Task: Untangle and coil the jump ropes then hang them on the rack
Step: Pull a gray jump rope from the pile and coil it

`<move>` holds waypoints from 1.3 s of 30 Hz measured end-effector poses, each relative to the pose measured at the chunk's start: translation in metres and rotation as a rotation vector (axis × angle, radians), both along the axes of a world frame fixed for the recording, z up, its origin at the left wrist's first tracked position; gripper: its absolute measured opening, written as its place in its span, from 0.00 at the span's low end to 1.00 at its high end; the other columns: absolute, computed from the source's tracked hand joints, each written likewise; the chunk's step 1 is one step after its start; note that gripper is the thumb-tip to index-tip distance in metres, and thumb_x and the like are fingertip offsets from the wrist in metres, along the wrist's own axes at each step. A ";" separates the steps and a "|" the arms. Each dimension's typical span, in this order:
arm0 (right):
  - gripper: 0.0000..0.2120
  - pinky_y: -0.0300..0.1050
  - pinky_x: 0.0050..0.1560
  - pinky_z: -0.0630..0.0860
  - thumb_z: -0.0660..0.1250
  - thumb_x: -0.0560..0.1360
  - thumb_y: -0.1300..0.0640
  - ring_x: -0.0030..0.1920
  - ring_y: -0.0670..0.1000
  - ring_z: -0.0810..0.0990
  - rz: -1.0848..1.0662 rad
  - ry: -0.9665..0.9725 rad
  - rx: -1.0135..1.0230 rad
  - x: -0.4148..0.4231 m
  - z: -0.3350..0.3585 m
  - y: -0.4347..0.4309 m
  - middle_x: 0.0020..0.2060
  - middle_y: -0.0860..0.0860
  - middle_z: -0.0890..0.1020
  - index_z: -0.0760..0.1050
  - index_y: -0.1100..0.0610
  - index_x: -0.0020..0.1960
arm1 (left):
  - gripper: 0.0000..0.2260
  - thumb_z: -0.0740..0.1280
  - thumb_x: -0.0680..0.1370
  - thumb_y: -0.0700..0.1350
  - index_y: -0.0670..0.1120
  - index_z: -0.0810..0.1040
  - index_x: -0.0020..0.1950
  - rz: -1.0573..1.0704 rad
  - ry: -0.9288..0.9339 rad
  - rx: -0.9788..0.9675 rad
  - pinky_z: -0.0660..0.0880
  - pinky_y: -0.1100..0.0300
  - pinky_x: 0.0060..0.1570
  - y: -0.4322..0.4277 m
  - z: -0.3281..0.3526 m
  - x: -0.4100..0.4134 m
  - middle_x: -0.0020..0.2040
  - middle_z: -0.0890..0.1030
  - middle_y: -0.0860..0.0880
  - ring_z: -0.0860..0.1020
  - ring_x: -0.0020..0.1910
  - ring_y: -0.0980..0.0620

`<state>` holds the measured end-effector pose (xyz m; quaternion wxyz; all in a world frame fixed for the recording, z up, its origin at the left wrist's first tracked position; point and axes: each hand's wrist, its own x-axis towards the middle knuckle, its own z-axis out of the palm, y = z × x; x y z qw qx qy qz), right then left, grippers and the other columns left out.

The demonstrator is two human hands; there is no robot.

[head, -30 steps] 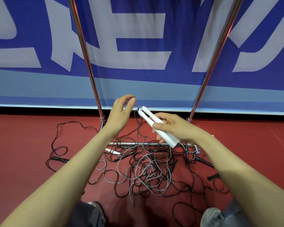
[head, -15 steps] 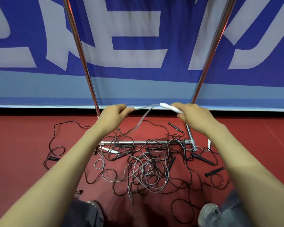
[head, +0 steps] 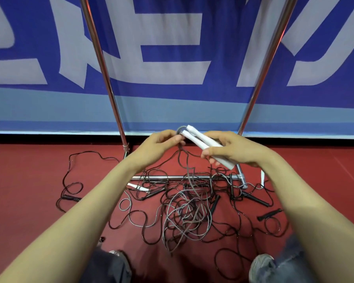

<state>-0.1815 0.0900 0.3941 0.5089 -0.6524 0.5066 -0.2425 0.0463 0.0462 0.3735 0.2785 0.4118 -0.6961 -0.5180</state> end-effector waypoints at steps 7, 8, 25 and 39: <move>0.20 0.45 0.38 0.78 0.65 0.78 0.64 0.38 0.48 0.81 0.057 0.141 0.061 -0.004 -0.001 0.000 0.46 0.53 0.80 0.69 0.52 0.68 | 0.06 0.67 0.78 0.46 0.46 0.81 0.45 0.203 0.014 -0.077 0.69 0.66 0.36 -0.009 -0.001 0.007 0.28 0.72 0.57 0.68 0.29 0.58; 0.20 0.46 0.39 0.79 0.65 0.79 0.63 0.39 0.49 0.82 0.074 0.198 0.053 -0.004 -0.004 -0.002 0.45 0.53 0.80 0.68 0.51 0.69 | 0.05 0.68 0.78 0.46 0.47 0.81 0.45 0.229 -0.006 -0.094 0.68 0.67 0.34 -0.010 -0.001 0.008 0.27 0.72 0.58 0.68 0.28 0.59; 0.18 0.52 0.46 0.73 0.56 0.81 0.52 0.47 0.59 0.76 -0.378 0.767 -0.578 0.007 -0.020 -0.016 0.47 0.54 0.76 0.63 0.45 0.71 | 0.08 0.63 0.81 0.40 0.44 0.78 0.58 0.229 0.230 0.277 0.78 0.59 0.37 0.020 -0.001 -0.023 0.39 0.81 0.49 0.75 0.29 0.56; 0.12 0.42 0.33 0.76 0.62 0.81 0.54 0.29 0.52 0.81 -0.213 0.217 -0.061 0.015 -0.020 -0.009 0.33 0.56 0.81 0.64 0.52 0.61 | 0.10 0.59 0.82 0.47 0.46 0.78 0.53 0.406 -0.155 -0.212 0.64 0.62 0.33 0.007 0.005 -0.010 0.43 0.82 0.53 0.68 0.27 0.61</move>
